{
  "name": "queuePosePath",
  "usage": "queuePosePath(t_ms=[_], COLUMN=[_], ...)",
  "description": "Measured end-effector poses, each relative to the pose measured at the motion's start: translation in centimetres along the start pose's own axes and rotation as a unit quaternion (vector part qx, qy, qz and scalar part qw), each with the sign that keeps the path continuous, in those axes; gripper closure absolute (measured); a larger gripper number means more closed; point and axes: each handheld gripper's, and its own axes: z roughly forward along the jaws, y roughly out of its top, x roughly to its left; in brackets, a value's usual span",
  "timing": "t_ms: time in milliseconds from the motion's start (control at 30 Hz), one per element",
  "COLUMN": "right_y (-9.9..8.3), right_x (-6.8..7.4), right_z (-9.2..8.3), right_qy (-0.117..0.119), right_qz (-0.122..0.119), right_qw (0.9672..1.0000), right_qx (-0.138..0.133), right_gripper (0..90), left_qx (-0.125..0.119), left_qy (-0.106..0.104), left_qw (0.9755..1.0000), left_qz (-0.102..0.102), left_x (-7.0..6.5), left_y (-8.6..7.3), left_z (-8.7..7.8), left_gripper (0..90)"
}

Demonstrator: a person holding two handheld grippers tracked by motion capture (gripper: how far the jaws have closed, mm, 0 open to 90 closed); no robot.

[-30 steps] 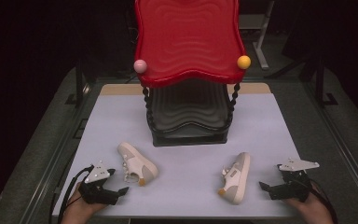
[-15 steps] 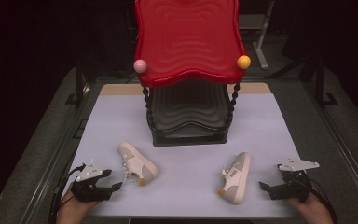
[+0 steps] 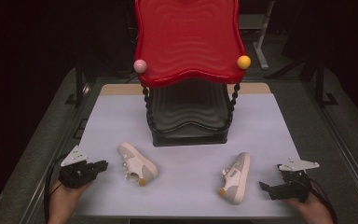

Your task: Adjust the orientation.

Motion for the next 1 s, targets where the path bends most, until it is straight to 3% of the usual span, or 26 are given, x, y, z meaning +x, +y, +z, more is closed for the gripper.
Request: queuePosePath(t_ms=[100,333,633,867,1000], right_y=[0.0,0.0,0.0,0.0,0.0], right_x=[0.0,0.0,0.0,0.0,0.0], right_z=[0.0,0.0,0.0,0.0,0.0], right_qy=[0.0,0.0,0.0,0.0,0.0], right_qz=[0.0,-0.001,0.0,0.0,0.0], right_qw=[1.0,1.0,1.0,1.0,1.0], right_qx=[0.0,0.0,-0.001,-0.001,0.0], right_gripper=[1.4,1.4,1.4,1.4,1.4], left_qx=[-0.006,-0.017,-0.019,-0.02,-0.012], left_qy=[0.006,0.026,0.051,0.047,0.038], left_qw=[0.9999,0.9995,0.9985,0.9987,0.9991], left_qz=[-0.01,-0.001,-0.002,0.001,0.016], left_x=[0.8,2.2,3.1,3.1,2.7], left_y=[0.9,3.4,4.9,5.3,5.3], left_z=[0.2,1.9,4.2,5.7,6.6], left_gripper=[90.0,90.0,90.0,90.0,90.0])
